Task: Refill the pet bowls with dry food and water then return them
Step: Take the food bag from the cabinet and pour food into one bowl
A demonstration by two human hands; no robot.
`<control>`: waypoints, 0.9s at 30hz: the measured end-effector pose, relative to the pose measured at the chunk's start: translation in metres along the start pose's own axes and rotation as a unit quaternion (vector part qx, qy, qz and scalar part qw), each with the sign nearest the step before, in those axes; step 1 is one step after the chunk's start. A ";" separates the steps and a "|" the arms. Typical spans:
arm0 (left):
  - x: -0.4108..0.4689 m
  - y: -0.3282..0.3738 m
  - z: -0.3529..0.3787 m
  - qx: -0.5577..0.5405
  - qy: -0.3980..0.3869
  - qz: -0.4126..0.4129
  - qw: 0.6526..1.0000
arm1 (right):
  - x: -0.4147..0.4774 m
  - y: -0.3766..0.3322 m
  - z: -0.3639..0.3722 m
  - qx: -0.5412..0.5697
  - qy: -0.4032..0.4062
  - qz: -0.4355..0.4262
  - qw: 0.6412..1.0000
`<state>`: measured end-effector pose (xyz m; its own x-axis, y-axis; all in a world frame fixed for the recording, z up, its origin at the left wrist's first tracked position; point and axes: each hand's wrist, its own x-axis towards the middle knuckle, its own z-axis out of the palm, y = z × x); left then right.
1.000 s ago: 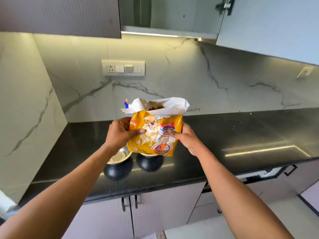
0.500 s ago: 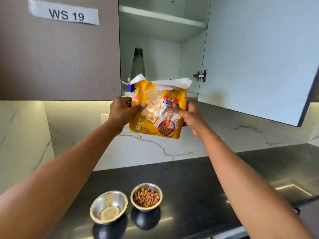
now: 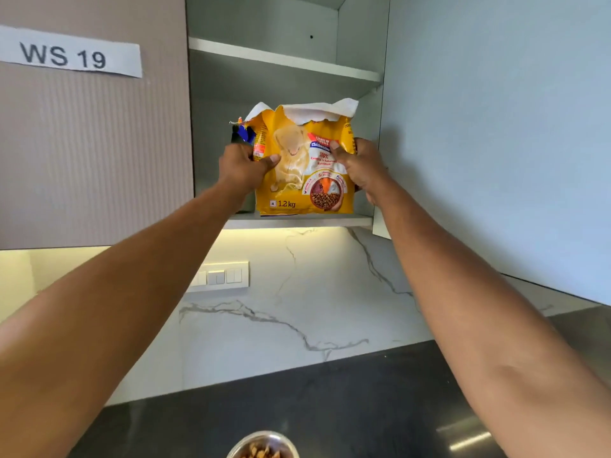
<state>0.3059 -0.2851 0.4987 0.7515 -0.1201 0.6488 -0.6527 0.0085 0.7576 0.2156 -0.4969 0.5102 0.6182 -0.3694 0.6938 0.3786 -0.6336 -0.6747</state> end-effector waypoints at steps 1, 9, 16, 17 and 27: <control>0.010 -0.005 0.009 0.000 0.004 0.001 1.000 | 0.013 0.009 0.002 0.000 0.004 0.000 1.000; 0.083 -0.055 0.069 0.034 0.018 -0.038 0.999 | 0.084 0.075 0.023 0.010 0.035 0.025 0.999; 0.099 -0.102 0.094 0.088 0.008 -0.067 0.994 | 0.098 0.139 0.050 0.032 0.007 0.055 0.998; 0.097 -0.104 0.093 0.093 -0.001 -0.058 0.994 | 0.101 0.147 0.053 0.042 0.001 0.056 0.998; 0.072 -0.088 0.079 0.187 -0.128 -0.074 0.971 | 0.086 0.151 0.030 -0.012 -0.144 0.028 0.989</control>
<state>0.4100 -0.3730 0.4733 0.8221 -0.3362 0.4595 -0.5651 -0.3837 0.7303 0.3466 -0.6039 0.4599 0.8099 -0.1965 0.5527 0.3248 -0.6344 -0.7015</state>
